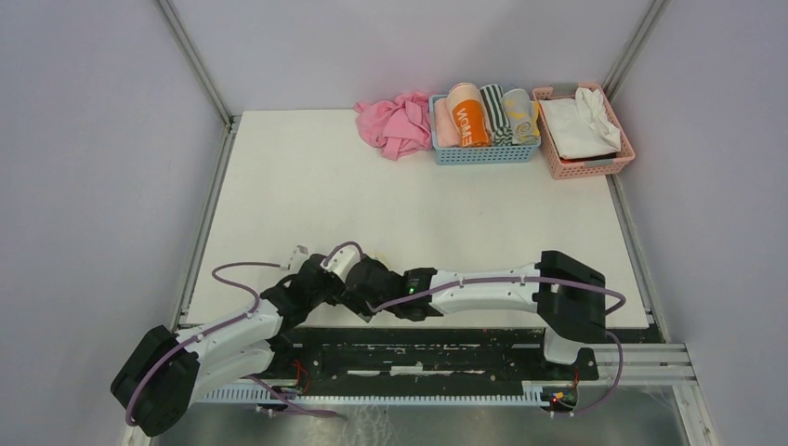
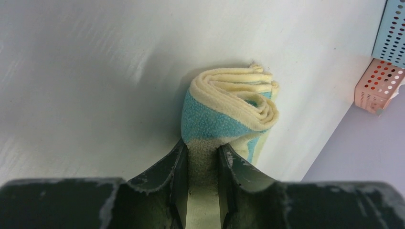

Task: Roll the towels
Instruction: Roll the towel at the center of the board.

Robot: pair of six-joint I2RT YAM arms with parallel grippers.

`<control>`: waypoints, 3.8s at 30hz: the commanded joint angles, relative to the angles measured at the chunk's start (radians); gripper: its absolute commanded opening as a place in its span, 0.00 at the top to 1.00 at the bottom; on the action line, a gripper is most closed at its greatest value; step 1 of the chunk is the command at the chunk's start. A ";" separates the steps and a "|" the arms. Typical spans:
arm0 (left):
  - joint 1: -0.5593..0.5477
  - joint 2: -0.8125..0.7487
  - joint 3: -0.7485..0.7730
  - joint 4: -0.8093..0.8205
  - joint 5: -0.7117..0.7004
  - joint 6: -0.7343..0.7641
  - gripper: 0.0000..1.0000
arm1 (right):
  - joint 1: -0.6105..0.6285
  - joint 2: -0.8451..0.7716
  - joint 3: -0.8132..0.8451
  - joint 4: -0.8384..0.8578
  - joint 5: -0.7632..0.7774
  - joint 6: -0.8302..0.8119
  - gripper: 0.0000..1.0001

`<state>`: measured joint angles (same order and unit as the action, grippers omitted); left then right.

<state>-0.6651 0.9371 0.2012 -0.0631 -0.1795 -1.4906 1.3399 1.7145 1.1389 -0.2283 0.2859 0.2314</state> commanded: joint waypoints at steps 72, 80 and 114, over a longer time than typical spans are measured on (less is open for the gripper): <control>-0.019 -0.288 -0.072 -0.157 -0.106 -0.236 0.54 | -0.184 -0.035 -0.320 0.422 -0.375 0.030 1.00; -0.019 -0.400 -0.042 -0.183 -0.159 -0.088 0.32 | -0.377 0.012 -0.475 0.809 -0.800 0.322 1.00; -0.001 0.140 0.062 0.373 0.123 0.217 0.21 | -0.611 0.149 -0.690 0.959 -0.796 0.756 1.00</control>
<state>-0.6754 1.0252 0.2367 0.2092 -0.0677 -1.2987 0.7219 1.8526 0.4416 0.9424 -0.5507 1.0660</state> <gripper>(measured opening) 0.794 0.064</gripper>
